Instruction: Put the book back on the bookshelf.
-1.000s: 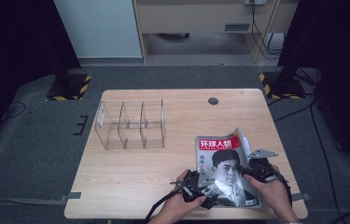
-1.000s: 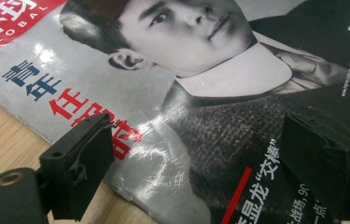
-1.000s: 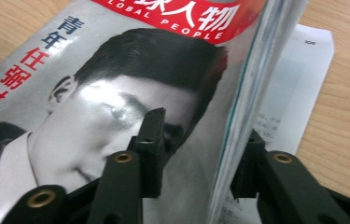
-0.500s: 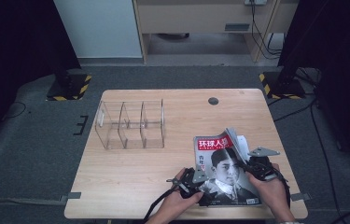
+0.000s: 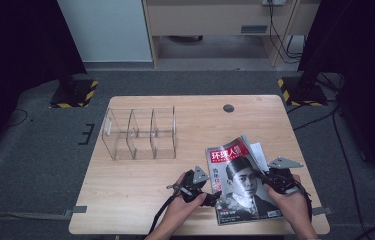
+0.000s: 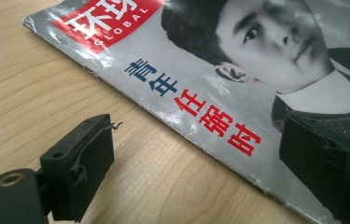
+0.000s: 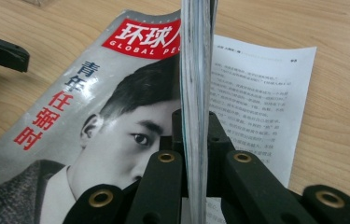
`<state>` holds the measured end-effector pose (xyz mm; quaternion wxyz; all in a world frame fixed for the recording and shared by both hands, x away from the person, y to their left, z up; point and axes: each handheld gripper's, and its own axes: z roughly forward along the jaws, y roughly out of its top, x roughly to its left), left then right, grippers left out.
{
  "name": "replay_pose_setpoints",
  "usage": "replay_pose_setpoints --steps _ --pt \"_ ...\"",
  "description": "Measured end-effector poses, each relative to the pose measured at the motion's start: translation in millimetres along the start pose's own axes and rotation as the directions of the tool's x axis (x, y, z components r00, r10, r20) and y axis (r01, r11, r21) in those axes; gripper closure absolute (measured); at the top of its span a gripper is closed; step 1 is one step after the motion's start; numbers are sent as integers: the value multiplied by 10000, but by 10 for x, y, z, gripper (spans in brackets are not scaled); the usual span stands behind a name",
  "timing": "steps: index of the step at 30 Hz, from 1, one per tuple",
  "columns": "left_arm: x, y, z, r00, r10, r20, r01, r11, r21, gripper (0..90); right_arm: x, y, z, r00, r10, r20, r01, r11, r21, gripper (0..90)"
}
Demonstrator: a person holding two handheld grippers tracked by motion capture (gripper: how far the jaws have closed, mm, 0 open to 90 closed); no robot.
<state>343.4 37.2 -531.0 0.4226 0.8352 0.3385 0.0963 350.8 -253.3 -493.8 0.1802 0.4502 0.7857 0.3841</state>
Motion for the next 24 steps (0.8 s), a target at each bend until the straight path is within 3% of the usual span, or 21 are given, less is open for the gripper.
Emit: replay_pose_setpoints --steps 9,17,20,24 --pt "102 6 22 9984 -483 280 488 9987 -161 83 53 47 -62 9998 -62 -211 53 9991 -422 877" --pt "81 9 53 9969 -487 618 491 9988 -56 77 88 85 -124 9986 -110 -514 60 9955 -947 877" --pt "76 15 76 9937 -669 897 669 9978 33 76 103 107 -166 9969 -177 -765 85 9929 -1188 877" --pt "86 50 122 9933 -575 1003 551 9981 263 69 117 126 -193 9958 -120 -912 -11 9898 -1424 877"
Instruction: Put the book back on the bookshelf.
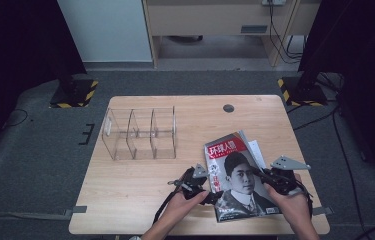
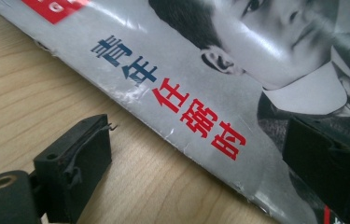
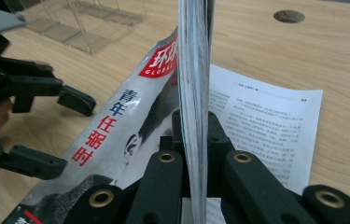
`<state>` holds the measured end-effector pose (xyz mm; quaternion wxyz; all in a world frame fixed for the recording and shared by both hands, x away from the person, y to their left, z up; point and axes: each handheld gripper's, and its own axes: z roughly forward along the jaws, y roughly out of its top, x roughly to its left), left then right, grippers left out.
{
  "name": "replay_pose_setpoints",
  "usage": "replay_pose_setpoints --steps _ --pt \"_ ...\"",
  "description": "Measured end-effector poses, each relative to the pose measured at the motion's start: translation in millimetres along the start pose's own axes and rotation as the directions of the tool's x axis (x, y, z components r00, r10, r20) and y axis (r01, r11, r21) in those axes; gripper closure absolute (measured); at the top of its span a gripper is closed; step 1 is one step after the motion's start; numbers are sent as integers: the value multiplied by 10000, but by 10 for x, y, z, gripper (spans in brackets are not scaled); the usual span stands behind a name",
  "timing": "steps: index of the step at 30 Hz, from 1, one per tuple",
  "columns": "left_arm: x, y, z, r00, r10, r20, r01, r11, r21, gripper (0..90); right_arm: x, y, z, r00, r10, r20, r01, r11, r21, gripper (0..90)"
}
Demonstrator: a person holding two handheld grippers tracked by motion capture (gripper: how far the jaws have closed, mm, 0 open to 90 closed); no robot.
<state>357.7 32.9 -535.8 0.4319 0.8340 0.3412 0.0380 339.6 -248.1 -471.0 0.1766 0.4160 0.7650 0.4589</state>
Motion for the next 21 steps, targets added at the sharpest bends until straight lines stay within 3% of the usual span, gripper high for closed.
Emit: replay_pose_setpoints --steps 12,17,21 --pt "-17 37 51 9994 108 328 -109 9999 46 86 4 29 -35 9979 119 -632 -158 9980 -607 877" --pt "-9 34 47 9997 -50 255 51 10000 -52 124 -34 -20 39 9973 352 -647 -377 9986 -380 875" --pt "-26 37 53 10000 75 -6 -76 10000 -52 156 -113 -89 157 9967 556 -592 -547 9984 171 873"
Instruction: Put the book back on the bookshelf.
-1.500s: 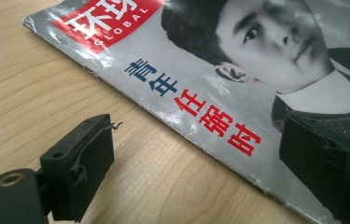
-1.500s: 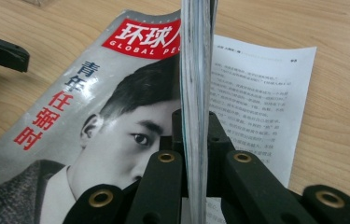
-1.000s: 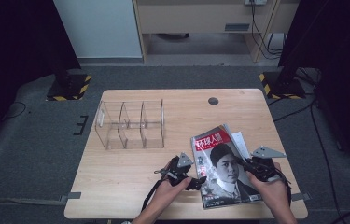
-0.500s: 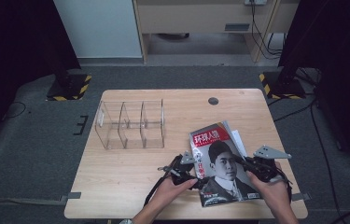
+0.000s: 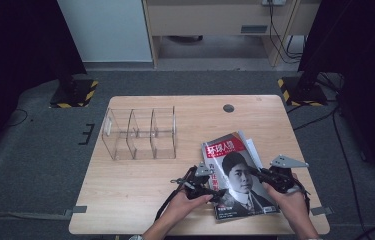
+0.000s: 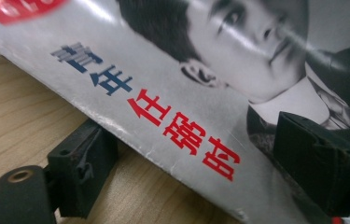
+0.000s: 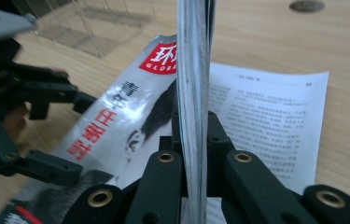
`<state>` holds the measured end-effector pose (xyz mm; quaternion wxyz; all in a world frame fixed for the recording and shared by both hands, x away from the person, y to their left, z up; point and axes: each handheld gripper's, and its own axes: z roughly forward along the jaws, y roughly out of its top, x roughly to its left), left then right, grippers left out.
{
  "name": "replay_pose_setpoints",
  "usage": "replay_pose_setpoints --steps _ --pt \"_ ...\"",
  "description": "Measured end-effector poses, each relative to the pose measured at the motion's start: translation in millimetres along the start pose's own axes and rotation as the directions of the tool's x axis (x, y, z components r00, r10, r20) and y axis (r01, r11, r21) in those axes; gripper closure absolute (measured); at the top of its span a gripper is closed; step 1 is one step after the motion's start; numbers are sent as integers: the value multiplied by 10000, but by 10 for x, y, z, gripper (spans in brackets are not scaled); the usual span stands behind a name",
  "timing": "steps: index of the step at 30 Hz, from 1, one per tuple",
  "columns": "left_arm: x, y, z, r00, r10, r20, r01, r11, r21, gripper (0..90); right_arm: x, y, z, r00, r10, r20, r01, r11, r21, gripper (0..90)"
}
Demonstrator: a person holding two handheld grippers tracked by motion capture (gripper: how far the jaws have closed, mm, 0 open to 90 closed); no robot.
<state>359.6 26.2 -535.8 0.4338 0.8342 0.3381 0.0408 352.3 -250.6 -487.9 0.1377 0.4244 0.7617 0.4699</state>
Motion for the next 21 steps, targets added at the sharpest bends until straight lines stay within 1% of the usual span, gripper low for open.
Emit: replay_pose_setpoints --steps 3,4,6,8,11,13,15,17,18,19,21 --pt "-9 3 3 9999 44 -93 -44 10000 33 159 -42 -47 79 9998 70 166 -78 9990 445 872" --pt "-6 2 1 9999 34 -104 -33 10000 16 164 -55 -59 99 9998 6 204 -18 9982 596 871" --pt "0 1 -2 9999 -23 -102 23 10000 -21 173 -72 -76 138 9994 32 357 -60 9967 804 869" --pt "0 -1 -4 9999 -52 -108 52 10000 -26 180 -96 -84 164 9991 77 411 -116 9952 974 867" --pt "6 -4 -11 9999 -63 -90 63 10000 -21 190 -120 -106 175 9994 276 228 -296 9948 971 867" --pt "14 -5 -14 9999 -139 -33 139 9999 -53 191 -122 -116 170 9997 241 65 -246 9949 978 868" --pt "19 -7 -16 9998 -204 8 204 9998 -84 193 -105 -120 172 9994 329 -88 -319 9948 968 868" --pt "24 -8 -19 9997 -248 12 248 9996 -105 198 -92 -124 175 9994 250 -247 -224 9949 988 868" --pt "26 -9 -20 9997 -260 20 260 9996 -111 200 -79 -126 177 9990 331 -304 -299 9944 1018 868" --pt "29 -10 -21 9996 -266 38 267 9996 -112 200 -78 -130 180 9988 284 -388 -241 9941 1055 868" --pt "33 -11 -23 9995 -312 83 313 9994 -127 200 -68 -147 191 9970 472 -611 -400 9927 1139 864"
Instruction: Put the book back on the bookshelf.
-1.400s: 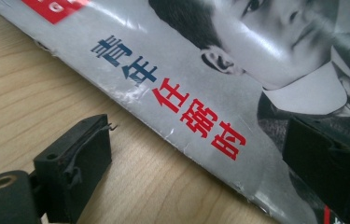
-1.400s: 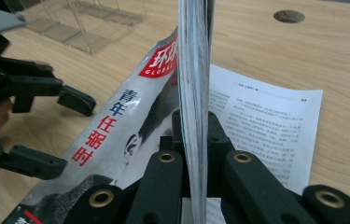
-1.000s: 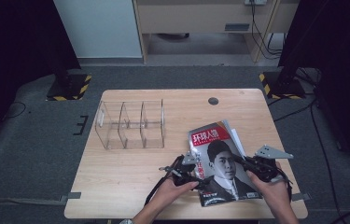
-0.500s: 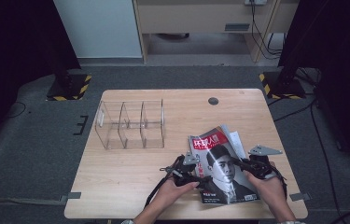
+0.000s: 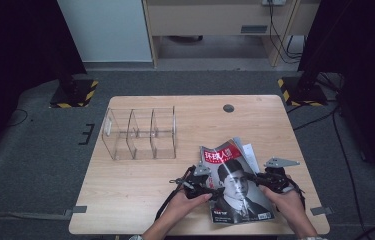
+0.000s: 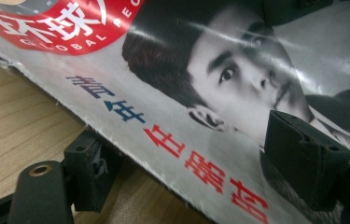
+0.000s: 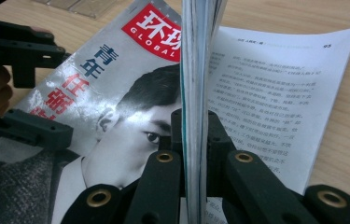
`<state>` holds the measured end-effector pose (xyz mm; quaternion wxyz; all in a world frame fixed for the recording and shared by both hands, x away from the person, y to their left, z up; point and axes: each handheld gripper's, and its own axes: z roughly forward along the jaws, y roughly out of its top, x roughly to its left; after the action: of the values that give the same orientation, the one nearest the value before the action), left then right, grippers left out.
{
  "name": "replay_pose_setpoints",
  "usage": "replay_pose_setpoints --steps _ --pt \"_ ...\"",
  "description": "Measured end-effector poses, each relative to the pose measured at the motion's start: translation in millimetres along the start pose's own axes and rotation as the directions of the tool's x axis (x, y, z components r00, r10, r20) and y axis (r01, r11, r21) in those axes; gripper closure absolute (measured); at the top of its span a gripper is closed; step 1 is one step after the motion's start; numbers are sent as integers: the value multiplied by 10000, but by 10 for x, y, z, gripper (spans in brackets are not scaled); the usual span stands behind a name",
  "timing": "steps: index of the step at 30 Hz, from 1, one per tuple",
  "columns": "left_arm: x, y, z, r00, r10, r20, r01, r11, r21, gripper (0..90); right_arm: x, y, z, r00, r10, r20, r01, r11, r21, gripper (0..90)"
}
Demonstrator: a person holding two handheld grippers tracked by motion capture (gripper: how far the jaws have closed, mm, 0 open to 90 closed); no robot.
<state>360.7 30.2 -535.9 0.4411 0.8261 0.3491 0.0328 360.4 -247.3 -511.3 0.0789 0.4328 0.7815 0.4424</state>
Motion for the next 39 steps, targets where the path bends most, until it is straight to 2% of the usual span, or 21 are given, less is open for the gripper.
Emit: replay_pose_setpoints --steps 4,6,7,8,9,11,14,15,21,34,39 --pt "3 -2 -5 10000 20 -14 -20 10000 1 209 -4 -21 20 10000 77 53 -79 9997 241 823" --pt "-1 -2 -4 10000 42 -53 -42 10000 6 213 -17 -31 39 9992 -84 381 68 9992 407 718" --pt "-2 -2 -3 10000 56 -64 -56 10000 9 214 -17 -53 71 9967 -296 750 242 9972 712 645" --pt "-2 -2 -3 10000 57 -62 -57 10000 7 214 -17 -53 71 9967 -296 750 242 9972 712 645" --pt "-2 -2 -3 10000 57 -64 -57 10000 8 214 -15 -61 84 9950 -454 893 386 9963 768 608" --pt "0 -2 -5 10000 55 -65 -55 10000 5 216 -13 -58 97 9923 -482 1144 398 9964 748 516" --pt "-2 -3 -5 9999 75 -95 -75 10000 5 221 -23 -55 92 9829 -665 1718 545 9958 735 394" --pt "-2 -3 -6 9999 76 -97 -76 10000 4 223 -30 -59 94 9791 -649 1929 515 9960 735 385" --pt "2 -5 -10 9999 58 -132 -58 10000 -5 240 -92 -80 92 9747 -379 2201 216 9969 761 340" --pt "38 -11 -32 9999 -40 -158 39 10000 -66 309 -108 -110 68 9767 -373 2114 149 9942 1067 392" --pt "57 -14 -40 9997 -200 -135 199 9997 -123 317 -104 -116 53 9769 -404 2099 185 9943 1053 432"
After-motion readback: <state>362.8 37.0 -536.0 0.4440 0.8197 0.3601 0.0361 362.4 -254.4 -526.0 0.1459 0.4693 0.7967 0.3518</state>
